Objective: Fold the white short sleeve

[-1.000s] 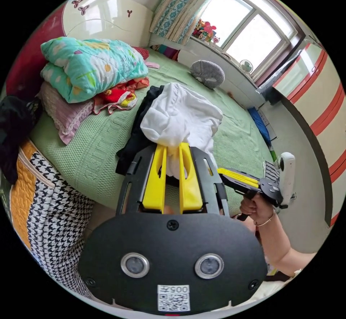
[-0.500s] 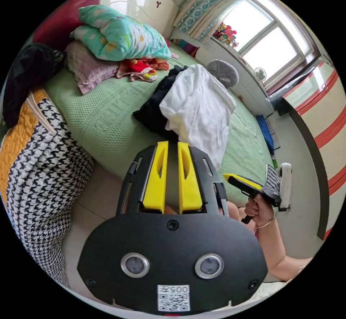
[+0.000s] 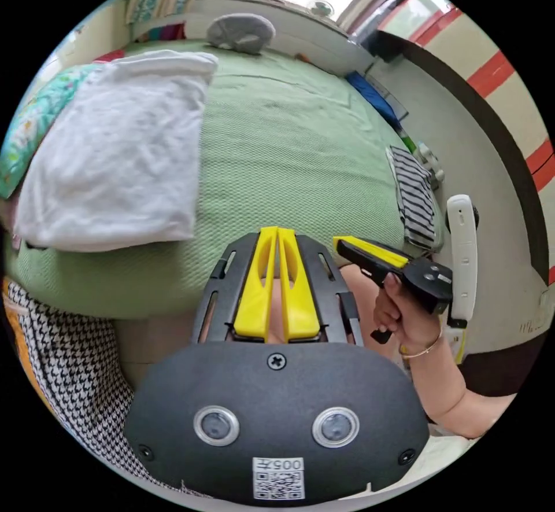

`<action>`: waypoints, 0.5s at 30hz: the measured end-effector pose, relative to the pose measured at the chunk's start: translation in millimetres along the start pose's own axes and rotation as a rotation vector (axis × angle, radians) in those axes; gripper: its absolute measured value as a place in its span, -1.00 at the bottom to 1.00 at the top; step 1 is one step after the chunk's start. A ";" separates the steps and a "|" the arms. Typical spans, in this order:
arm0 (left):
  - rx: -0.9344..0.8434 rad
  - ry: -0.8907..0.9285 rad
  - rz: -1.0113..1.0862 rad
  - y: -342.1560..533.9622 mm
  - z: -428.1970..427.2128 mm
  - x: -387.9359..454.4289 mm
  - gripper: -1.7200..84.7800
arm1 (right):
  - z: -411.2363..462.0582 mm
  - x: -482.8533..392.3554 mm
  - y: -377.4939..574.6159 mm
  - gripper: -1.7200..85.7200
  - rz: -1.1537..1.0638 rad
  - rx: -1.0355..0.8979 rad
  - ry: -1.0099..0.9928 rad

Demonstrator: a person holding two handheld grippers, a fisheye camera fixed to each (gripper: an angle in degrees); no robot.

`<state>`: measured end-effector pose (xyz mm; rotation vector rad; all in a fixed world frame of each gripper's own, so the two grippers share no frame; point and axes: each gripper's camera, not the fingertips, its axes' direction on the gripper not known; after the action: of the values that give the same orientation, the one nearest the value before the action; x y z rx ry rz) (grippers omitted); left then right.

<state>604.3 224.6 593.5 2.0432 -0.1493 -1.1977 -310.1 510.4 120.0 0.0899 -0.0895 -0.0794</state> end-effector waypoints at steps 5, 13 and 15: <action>-0.090 -0.050 -0.103 -52.3 74.3 31.4 -0.98 | 13.2 38.5 -9.6 -0.98 0.086 0.042 0.059; -0.157 -0.006 -0.154 -65.7 141.7 31.5 -0.97 | 20.0 83.5 -0.7 -0.98 0.199 0.104 -0.067; -0.142 0.032 -0.190 -64.1 147.9 26.8 -0.97 | 21.3 88.7 -0.4 -0.98 0.207 0.113 -0.077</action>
<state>485.7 177.8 491.3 1.9843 0.1446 -1.2517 -224.0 500.8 148.7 0.1900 -0.1795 0.1291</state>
